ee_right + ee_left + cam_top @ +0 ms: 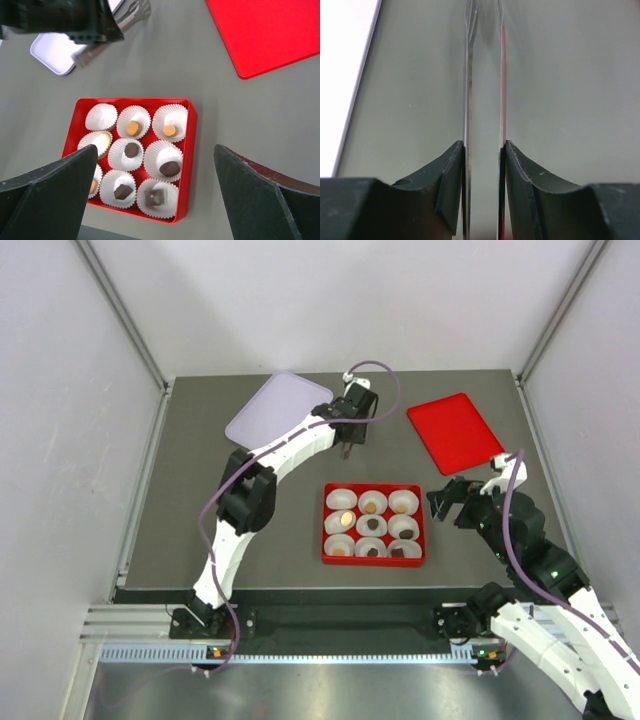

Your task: Pack the chocolate

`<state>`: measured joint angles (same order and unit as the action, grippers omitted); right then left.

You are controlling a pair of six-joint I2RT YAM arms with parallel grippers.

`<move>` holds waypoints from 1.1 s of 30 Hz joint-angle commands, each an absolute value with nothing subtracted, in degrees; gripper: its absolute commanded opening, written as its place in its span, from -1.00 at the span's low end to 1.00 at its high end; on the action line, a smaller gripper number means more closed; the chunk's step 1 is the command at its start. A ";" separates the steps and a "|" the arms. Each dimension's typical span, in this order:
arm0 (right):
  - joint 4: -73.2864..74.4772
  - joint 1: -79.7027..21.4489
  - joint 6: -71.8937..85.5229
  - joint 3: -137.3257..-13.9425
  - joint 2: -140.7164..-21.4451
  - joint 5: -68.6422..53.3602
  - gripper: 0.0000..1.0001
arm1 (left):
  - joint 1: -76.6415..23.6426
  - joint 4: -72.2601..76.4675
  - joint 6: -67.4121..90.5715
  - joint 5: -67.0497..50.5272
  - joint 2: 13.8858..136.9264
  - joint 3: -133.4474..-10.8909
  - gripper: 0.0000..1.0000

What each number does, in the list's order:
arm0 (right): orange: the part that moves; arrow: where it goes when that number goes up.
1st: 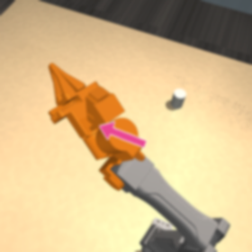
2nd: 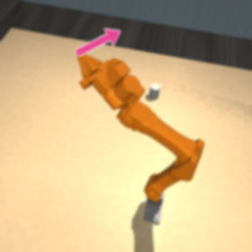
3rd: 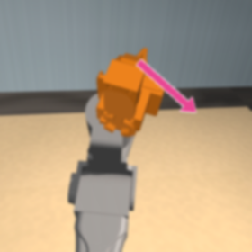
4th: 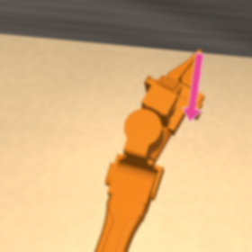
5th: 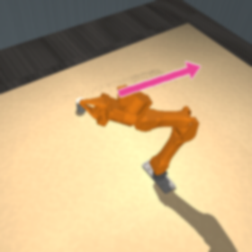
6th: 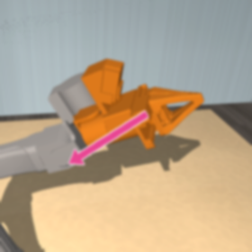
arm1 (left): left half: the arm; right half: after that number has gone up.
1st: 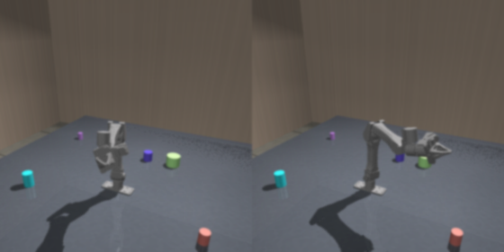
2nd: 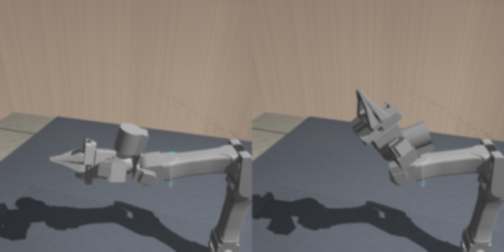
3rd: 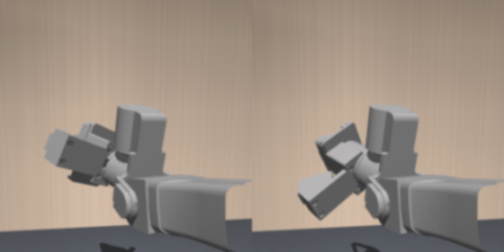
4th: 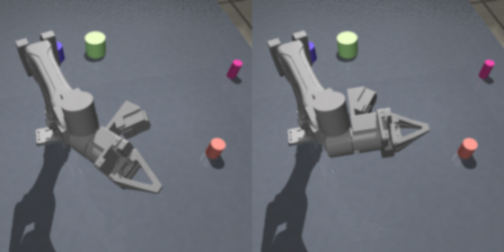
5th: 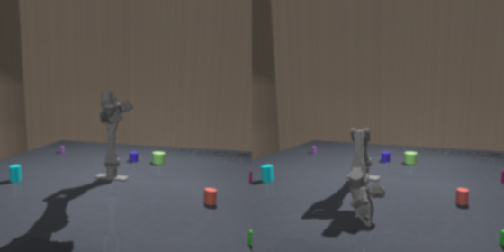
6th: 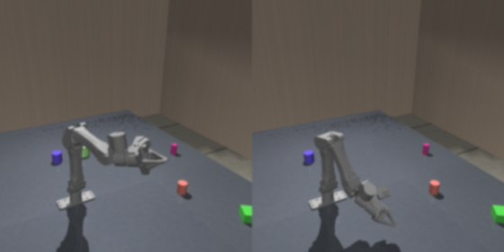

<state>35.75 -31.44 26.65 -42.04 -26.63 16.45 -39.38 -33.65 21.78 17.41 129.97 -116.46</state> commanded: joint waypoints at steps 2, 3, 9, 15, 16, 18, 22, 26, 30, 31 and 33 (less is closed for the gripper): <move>32.52 -30.85 26.46 -42.98 -26.72 16.08 1.00 | -37.44 -24.97 25.13 20.13 133.23 -120.41 -0.16; 32.61 -30.94 26.19 -43.50 -26.72 16.17 0.99 | -37.18 -24.44 25.48 19.52 134.81 -121.37 -0.16; 32.61 -30.94 25.23 -43.68 -26.72 16.08 0.99 | -36.56 -20.04 27.15 17.67 139.12 -122.95 0.05; 32.61 -30.85 24.96 -43.50 -27.68 16.09 0.99 | -36.56 -19.60 29.09 15.12 140.62 -123.05 0.22; 32.69 -30.85 24.96 -43.59 -27.86 16.17 1.00 | -36.56 -19.51 29.09 14.86 140.54 -122.96 0.23; 33.22 -30.94 24.79 -44.64 -27.95 16.26 0.99 | -36.48 -19.51 28.83 14.50 140.54 -122.87 0.25; 35.85 -30.94 25.05 -46.84 -27.51 18.27 0.99 | -36.39 -19.16 28.56 13.89 140.89 -122.52 0.33; 39.11 -30.94 26.54 -48.42 -26.19 19.42 1.00 | -36.04 -18.99 29.97 9.24 140.10 -121.21 0.43; 41.39 -30.94 29.35 -49.31 -24.44 19.78 0.99 | -35.95 -19.24 29.62 5.89 138.78 -121.11 0.78; 41.48 -30.85 29.88 -49.31 -23.74 20.21 0.99 | -35.60 -19.86 29.36 5.28 138.52 -121.20 0.84; 41.92 -30.94 31.19 -49.22 -23.20 20.74 0.99 | -35.33 -20.47 29.18 4.66 137.29 -121.11 0.86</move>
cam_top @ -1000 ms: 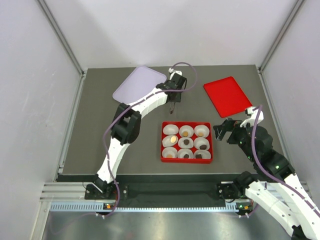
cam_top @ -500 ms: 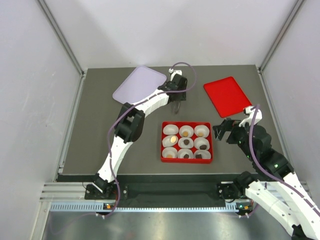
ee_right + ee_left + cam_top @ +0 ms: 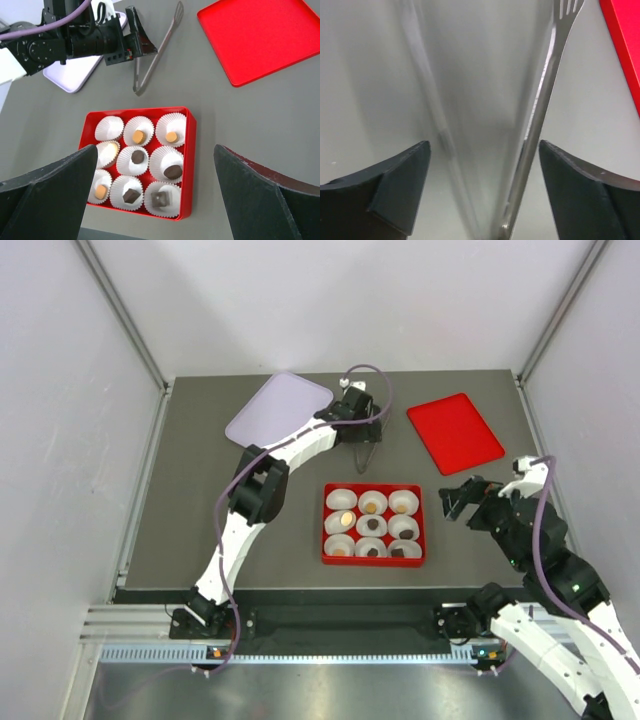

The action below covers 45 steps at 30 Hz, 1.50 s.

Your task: Pack the chocolate

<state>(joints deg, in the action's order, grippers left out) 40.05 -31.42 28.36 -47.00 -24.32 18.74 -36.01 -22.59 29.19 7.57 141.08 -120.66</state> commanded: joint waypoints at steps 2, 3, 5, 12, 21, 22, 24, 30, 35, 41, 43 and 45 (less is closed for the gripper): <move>42.45 -30.94 31.90 -49.31 -23.11 20.57 1.00 | -34.98 -21.27 28.92 3.78 135.54 -121.03 0.98; 42.80 -30.85 32.77 -49.57 -23.38 20.39 0.99 | -34.98 -21.27 28.66 3.52 134.83 -121.03 0.98; 43.15 -30.94 32.96 -50.01 -24.08 19.25 0.99 | -34.98 -21.79 28.22 2.29 132.55 -121.03 0.98; 42.54 -30.94 26.12 -58.61 -34.26 26.69 0.99 | -34.98 -22.15 27.43 -1.84 119.64 -113.40 0.98; 37.36 -15.84 13.27 -73.99 -71.40 14.72 0.76 | -35.33 -18.91 19.34 -9.99 98.19 -87.92 0.98; 37.44 -14.25 13.27 -77.14 -74.41 13.29 0.63 | -35.42 -18.90 19.16 -10.98 95.13 -83.98 0.98; 37.44 -11.61 12.57 -81.36 -82.30 11.78 0.52 | -35.59 -18.55 18.99 -13.26 92.13 -80.26 0.98; 36.83 -10.64 9.50 -87.35 -97.97 13.01 0.17 | -37.18 -14.94 24.34 -18.80 82.10 -69.18 0.98; 34.64 -8.97 4.76 -89.03 -105.11 9.23 0.09 | -37.18 -14.07 26.45 -20.39 73.23 -61.10 0.98; 32.79 -7.65 1.59 -91.49 -112.93 8.61 -0.14 | -37.27 -8.63 30.15 -15.82 59.43 -47.83 0.98; 32.00 -7.65 0.45 -91.23 -114.08 8.88 -0.18 | -37.26 -8.79 29.36 -13.72 55.47 -45.63 0.98; 30.16 -7.65 0.53 -90.44 -114.61 9.05 -0.19 | -37.18 -9.31 28.66 -12.40 53.71 -45.09 0.98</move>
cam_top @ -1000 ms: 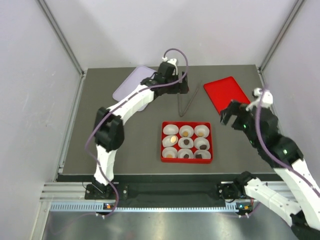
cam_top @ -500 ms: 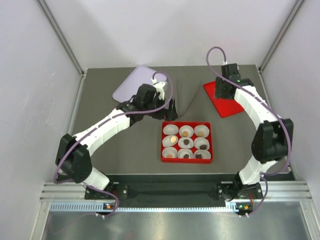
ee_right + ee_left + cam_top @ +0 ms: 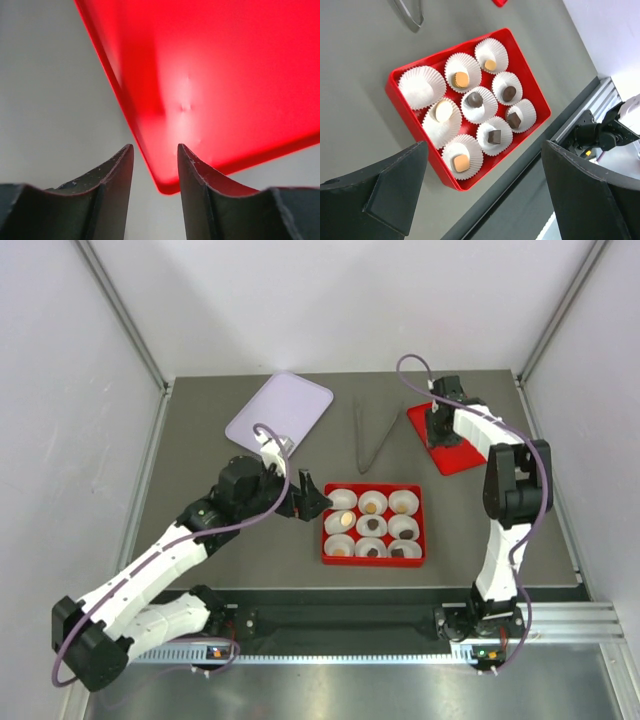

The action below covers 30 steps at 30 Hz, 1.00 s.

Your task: Pack the chocolate

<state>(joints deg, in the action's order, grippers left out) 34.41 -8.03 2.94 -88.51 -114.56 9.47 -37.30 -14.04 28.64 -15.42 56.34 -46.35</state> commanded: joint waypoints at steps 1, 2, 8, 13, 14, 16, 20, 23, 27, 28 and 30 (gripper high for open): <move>29.62 -7.65 -1.21 -90.27 -114.78 9.14 -0.18 | -37.18 -9.75 28.30 -11.87 52.48 -44.83 0.97; 29.27 -7.56 -1.23 -90.00 -114.96 8.44 -0.18 | -37.26 -9.84 28.30 -11.43 51.95 -44.56 0.97; 25.75 -7.56 -1.05 -87.89 -116.10 7.82 -0.18 | -37.44 -7.82 29.27 -10.90 52.82 -41.57 0.90; 25.66 -7.65 -0.97 -87.98 -118.56 6.33 -0.22 | -37.88 -8.87 29.01 -8.36 53.17 -41.92 0.89; 25.75 -7.65 -0.88 -87.98 -118.83 5.89 -0.22 | -37.88 -9.14 28.92 -7.91 53.17 -42.01 0.89; 25.58 -7.56 -0.97 -87.54 -119.27 4.66 -0.24 | -37.88 -9.05 28.92 -8.26 53.26 -42.01 0.89; 25.31 -7.65 -0.53 -87.01 -119.97 4.39 -0.32 | -37.97 -9.14 28.83 -7.83 53.70 -41.92 0.89; 25.14 -7.73 -0.35 -86.13 -119.79 4.66 -0.42 | -37.97 -10.81 28.57 -5.10 53.61 -42.19 0.89; 25.49 -7.65 -0.35 -85.69 -118.83 6.15 -0.70 | -37.97 -11.60 28.39 -5.71 53.26 -43.15 0.86; 25.84 -7.65 -0.35 -85.61 -118.39 6.07 -0.82 | -37.97 -12.30 28.39 -6.15 53.26 -43.59 0.86; 26.10 -7.73 1.39 -85.52 -116.46 5.98 -1.00 | -37.97 -12.92 28.21 -6.42 52.91 -44.73 0.85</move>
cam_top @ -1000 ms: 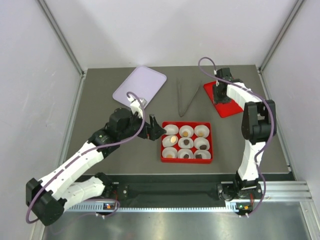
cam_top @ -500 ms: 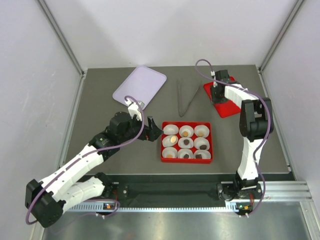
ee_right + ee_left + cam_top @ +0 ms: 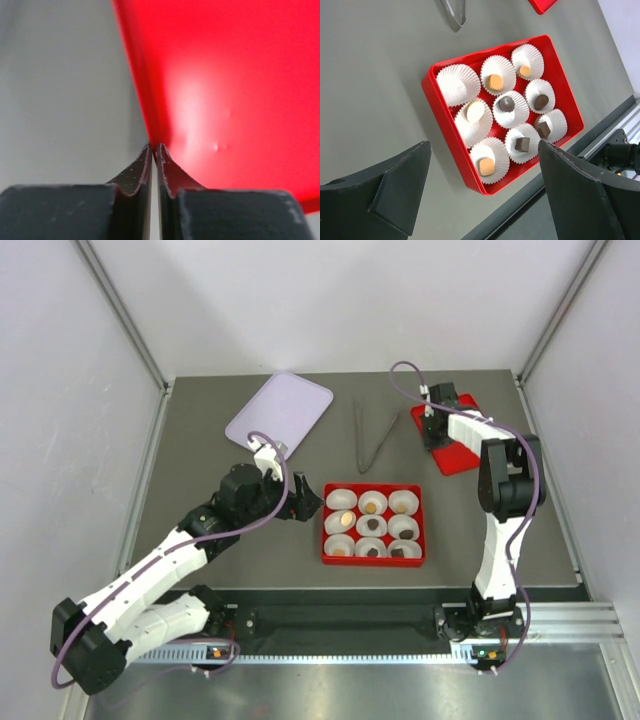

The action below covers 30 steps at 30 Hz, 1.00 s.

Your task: Pack the chocolate

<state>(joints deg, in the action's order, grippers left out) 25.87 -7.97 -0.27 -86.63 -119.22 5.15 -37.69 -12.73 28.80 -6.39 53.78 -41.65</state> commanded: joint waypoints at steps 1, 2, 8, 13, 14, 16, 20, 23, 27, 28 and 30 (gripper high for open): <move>26.45 -7.65 1.58 -85.34 -115.67 6.06 -1.00 | -38.06 -13.44 28.13 -6.85 52.91 -45.08 0.85; 26.46 -7.65 1.84 -85.17 -113.84 6.50 -1.00 | -37.88 -13.88 28.13 -7.03 52.82 -45.44 0.85; 27.94 -7.65 2.63 -84.90 -105.75 11.06 -1.00 | -37.97 -16.43 29.26 -8.96 53.17 -47.81 0.83; 31.19 -7.65 4.39 -86.22 -100.82 12.48 -1.00 | -37.97 -16.00 32.17 -10.54 53.52 -49.21 0.82; 32.07 -7.65 5.18 -87.09 -99.24 13.00 -1.00 | -37.97 -16.17 32.52 -10.29 53.96 -49.65 0.82; 35.06 -7.65 7.02 -87.97 -97.31 12.57 -1.00 | -37.71 -17.48 33.05 -9.41 54.84 -51.76 0.83; 37.61 -7.91 10.28 -89.03 -89.94 4.68 -1.00 | -35.60 -18.46 33.05 -14.05 59.66 -56.68 0.84; 38.23 -8.87 12.65 -89.29 -84.31 0.99 -1.00 | -32.53 -17.76 33.13 -19.50 63.61 -61.33 0.84; 37.80 -11.07 16.51 -89.04 -78.24 -7.28 -1.00 | -25.33 -7.41 38.74 -33.63 66.44 -61.18 0.85; 37.36 -12.73 17.31 -88.95 -77.18 -8.77 -1.00 | -22.44 -4.34 40.24 -38.88 66.88 -60.82 0.87; 35.43 -14.58 19.58 -88.16 -74.10 -12.21 -1.00 | -20.49 4.81 43.23 -43.31 68.64 -60.73 0.92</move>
<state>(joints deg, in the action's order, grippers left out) 38.76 -11.38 15.11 -85.69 -79.00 -4.12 -23.55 -10.59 38.00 -30.28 67.61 -59.79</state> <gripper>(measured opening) 0.009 0.952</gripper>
